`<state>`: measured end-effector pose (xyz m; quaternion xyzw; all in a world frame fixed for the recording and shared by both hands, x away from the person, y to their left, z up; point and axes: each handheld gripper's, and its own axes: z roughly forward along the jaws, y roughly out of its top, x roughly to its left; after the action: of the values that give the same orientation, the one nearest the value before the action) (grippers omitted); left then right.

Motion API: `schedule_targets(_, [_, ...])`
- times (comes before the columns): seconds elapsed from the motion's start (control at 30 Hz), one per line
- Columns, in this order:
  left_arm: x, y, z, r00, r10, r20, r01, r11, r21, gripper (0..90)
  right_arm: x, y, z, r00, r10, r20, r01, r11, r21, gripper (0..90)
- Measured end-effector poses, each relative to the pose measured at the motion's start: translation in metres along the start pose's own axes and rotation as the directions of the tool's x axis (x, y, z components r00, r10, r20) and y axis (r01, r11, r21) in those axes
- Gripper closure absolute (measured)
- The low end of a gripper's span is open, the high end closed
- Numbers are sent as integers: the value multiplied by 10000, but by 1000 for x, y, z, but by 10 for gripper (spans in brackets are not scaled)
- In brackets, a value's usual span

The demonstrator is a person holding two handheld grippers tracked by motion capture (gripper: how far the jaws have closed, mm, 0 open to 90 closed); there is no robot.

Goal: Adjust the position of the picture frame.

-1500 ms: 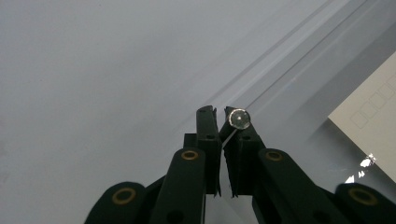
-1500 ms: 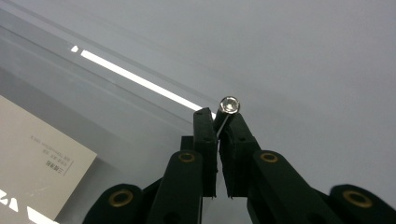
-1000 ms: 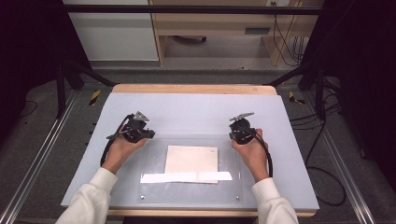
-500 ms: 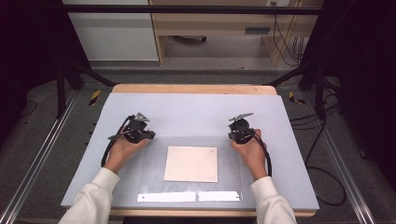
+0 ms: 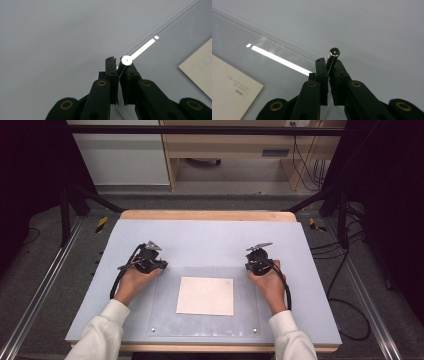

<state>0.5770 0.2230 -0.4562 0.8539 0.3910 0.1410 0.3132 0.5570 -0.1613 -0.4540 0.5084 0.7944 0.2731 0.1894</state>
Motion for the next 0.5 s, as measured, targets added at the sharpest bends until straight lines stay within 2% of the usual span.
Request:
schedule_targets(0.1, [-1, 0, 0, 10000, 46, -81, -46, 10000, 39, 842, -1, -2, 1, 9999, 138, -20, -138, 9998, -108, 855])
schedule_targets(0.33, [-2, 0, 0, 9999, 61, -137, -60, 10000, 46, 840, -3, -3, 1, 9998, 100, -187, -104, 9997, -218, 851])
schedule_targets(0.4, [-2, 0, -1, 9998, 50, -208, -51, 10000, -38, 833, -4, -3, -1, 9996, 105, -273, -115, 9992, -392, 818])
schedule_targets(0.47, [-2, 0, -2, 9996, 91, -274, -94, 9999, -110, 775, -5, -3, -3, 9996, 117, -251, -129, 9988, -474, 784])
schedule_targets(0.5, [-2, 1, -4, 9993, 55, -383, -66, 9996, -281, 775, -6, -3, -5, 9997, 122, -233, -135, 9983, -566, 757])
